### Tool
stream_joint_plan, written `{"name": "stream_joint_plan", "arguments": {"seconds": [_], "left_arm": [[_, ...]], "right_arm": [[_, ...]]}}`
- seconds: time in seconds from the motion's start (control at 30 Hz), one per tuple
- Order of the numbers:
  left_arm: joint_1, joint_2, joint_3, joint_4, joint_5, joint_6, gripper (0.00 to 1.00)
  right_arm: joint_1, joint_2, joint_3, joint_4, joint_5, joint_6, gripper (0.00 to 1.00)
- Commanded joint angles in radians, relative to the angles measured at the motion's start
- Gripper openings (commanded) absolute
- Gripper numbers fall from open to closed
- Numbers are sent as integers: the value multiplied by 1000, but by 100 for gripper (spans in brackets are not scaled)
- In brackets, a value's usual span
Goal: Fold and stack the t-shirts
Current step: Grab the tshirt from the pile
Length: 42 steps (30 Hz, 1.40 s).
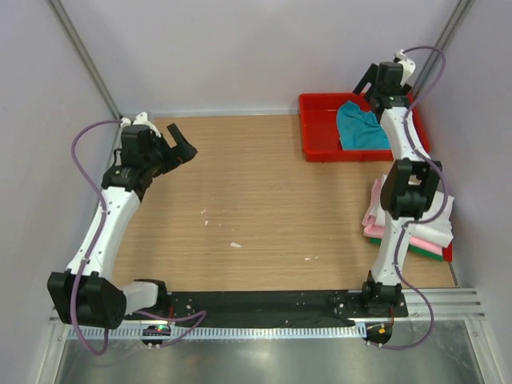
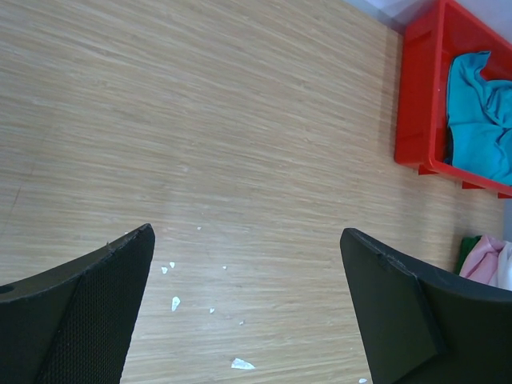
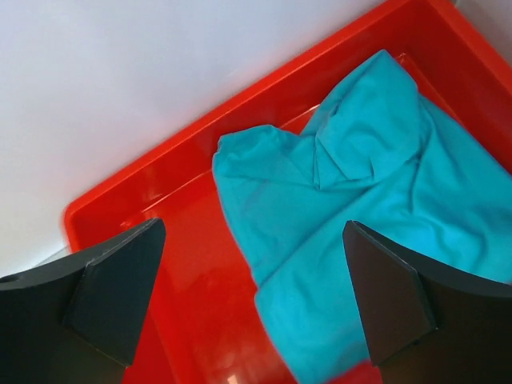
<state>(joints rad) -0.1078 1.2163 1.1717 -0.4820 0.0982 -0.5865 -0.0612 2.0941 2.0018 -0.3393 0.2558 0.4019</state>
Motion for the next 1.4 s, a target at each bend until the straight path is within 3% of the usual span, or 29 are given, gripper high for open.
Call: {"name": "stream_joint_plan", "arguments": {"seconds": [0.0,0.1,0.17,0.33,0.63,0.73,0.8,0.83,0.93,1.1,1.37], "left_arm": [[8,15,0,36,18,13,100],[16,34,12,25,31,11,100],[22,40,17,19,44,14,100],[42,58,19,16,54,14,100],[53,100,22,17,109,14,100],[53,120,28,8,113,14,100],[54,124,32,8,129,16,100],[54,123,31,11,135,16,100],[57,130,28,14,133,14,100],[62,127,32,14,164,16,100],[69,120,32,23,204,27,100]], "right_arm": [[-12,193,226,-42,-16,-20,100],[-12,341,372,-128,14,-31,100],[-12,377,387,-130,28,-31,100],[-12,383,284,-90,75,-34,100],[-12,432,275,-99,100,-94,95],[-11,440,278,-107,96,-98,80],[-12,432,278,-110,97,-103,55],[-12,426,278,-109,96,-106,34],[-12,390,299,-124,97,-115,1],[-11,252,377,-104,51,-130,1],[38,-112,342,-46,-82,-130,1]]}}
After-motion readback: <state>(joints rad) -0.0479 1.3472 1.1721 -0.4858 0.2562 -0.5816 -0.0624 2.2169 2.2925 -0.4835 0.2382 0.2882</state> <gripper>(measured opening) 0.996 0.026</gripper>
